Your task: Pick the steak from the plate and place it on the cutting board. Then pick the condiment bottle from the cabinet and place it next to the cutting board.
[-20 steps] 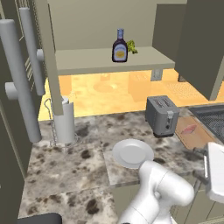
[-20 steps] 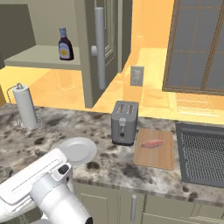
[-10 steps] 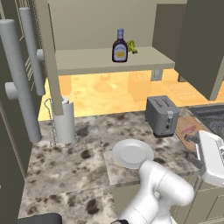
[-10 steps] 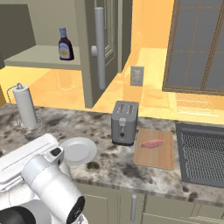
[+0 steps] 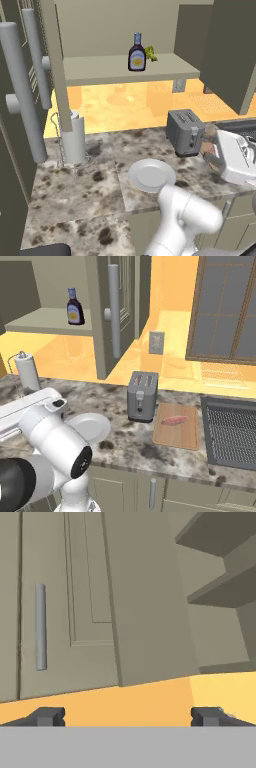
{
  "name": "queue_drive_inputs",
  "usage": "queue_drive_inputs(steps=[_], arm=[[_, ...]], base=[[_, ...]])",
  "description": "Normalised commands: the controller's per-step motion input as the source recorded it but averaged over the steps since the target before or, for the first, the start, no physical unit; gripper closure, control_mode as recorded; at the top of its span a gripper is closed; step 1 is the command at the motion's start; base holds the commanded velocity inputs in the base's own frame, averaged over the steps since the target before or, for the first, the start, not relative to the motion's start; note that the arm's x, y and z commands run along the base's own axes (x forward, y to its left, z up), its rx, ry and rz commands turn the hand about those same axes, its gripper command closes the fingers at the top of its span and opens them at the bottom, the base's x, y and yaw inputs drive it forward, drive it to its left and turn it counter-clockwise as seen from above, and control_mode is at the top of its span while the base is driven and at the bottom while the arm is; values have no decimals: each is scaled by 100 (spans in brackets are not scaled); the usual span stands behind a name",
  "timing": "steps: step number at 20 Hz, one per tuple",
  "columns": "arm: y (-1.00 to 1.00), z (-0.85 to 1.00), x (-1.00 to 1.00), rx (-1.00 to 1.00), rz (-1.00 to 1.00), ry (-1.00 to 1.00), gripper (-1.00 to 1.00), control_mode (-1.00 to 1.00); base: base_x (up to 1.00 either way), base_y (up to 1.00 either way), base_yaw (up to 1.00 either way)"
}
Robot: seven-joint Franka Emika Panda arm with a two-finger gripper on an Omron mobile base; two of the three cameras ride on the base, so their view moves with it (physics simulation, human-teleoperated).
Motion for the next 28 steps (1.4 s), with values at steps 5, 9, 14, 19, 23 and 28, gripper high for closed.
queue_drive_inputs(steps=[5, 9, 14, 19, 23, 28], arm=[[67, -6, 6, 0, -11, -5, -100, -100], [67, -20, 5, 0, -10, -6, -100, -100], [68, -32, 6, 0, -9, -9, -100, -100], [70, -52, 9, 1, -7, -8, -100, -100], [70, -81, 16, 4, -7, -1, -100, -100], [68, -77, 21, 7, -8, 0, -100, -100]], base=[[0, 0, 0], [0, 0, 0], [0, 0, 0], [0, 0, 0], [0, 0, 0], [0, 0, 0]])
